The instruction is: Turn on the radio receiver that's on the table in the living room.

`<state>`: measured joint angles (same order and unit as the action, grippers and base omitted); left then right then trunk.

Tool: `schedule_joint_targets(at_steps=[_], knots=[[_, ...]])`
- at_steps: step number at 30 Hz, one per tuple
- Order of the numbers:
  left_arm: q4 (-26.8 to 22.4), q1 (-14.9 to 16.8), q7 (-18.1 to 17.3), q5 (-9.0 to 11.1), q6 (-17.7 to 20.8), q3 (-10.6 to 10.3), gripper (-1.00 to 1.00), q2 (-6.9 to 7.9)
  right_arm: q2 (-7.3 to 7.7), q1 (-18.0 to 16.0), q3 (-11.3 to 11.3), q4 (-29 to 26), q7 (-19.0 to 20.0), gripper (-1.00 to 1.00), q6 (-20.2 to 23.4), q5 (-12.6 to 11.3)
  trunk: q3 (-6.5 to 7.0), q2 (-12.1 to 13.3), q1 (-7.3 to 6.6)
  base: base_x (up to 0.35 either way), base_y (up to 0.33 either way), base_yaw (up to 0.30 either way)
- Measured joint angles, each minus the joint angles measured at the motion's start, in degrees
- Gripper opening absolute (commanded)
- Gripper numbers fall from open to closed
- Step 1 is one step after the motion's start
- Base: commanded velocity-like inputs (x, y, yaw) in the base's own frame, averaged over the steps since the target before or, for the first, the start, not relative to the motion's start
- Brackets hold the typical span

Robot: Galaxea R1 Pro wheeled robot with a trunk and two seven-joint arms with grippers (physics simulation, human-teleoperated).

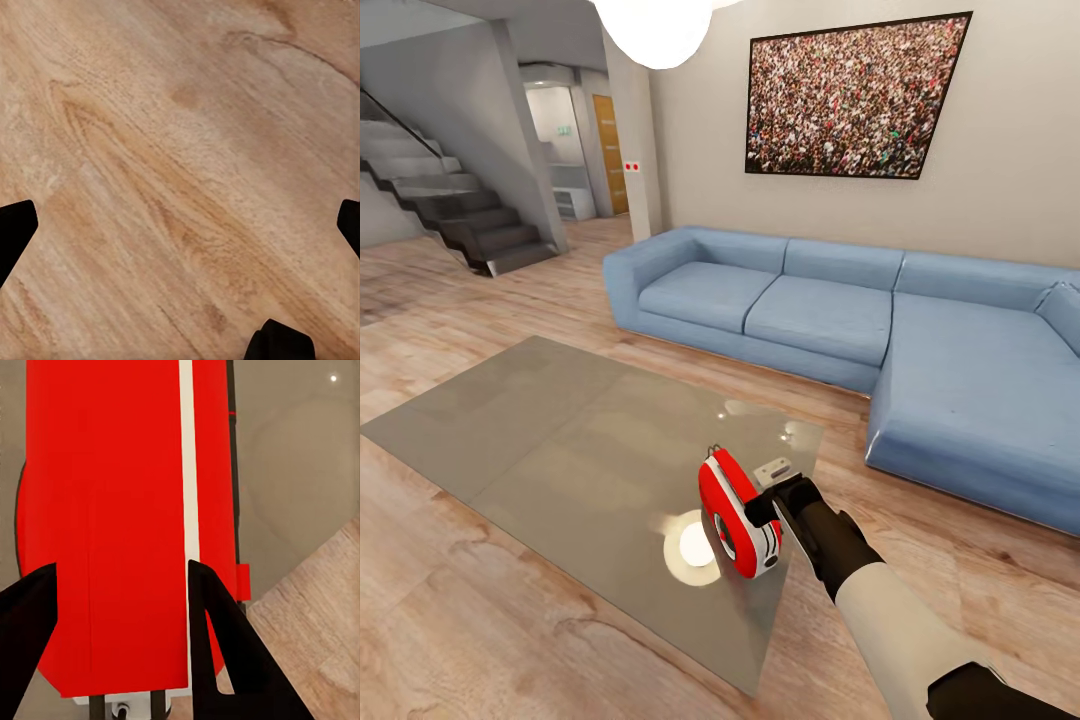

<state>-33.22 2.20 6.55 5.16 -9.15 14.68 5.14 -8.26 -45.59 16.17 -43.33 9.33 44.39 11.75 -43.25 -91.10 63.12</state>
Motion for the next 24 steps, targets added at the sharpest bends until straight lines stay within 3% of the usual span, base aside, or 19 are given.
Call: schedule_joint_targets(at_steps=[18, 24], knots=[[-0.01, 0.0, -0.04, 0.02, -0.16, 0.08, 1.0, -0.05, 0.0, 0.01, 0.0, 0.01, 0.05, -1.0, 0.0, -0.01, 0.62, 0.0, 0.0, 0.0, 0.0, 0.0], [0.0, 0.0, 0.0, 0.02, -0.16, 0.01, 1.0, -0.07, 0.0, -0.02, 0.0, 0.0, 0.06, -1.0, -0.01, 0.01, 2.26, 2.39, -1.31, 0.0, 0.0, 0.0]])
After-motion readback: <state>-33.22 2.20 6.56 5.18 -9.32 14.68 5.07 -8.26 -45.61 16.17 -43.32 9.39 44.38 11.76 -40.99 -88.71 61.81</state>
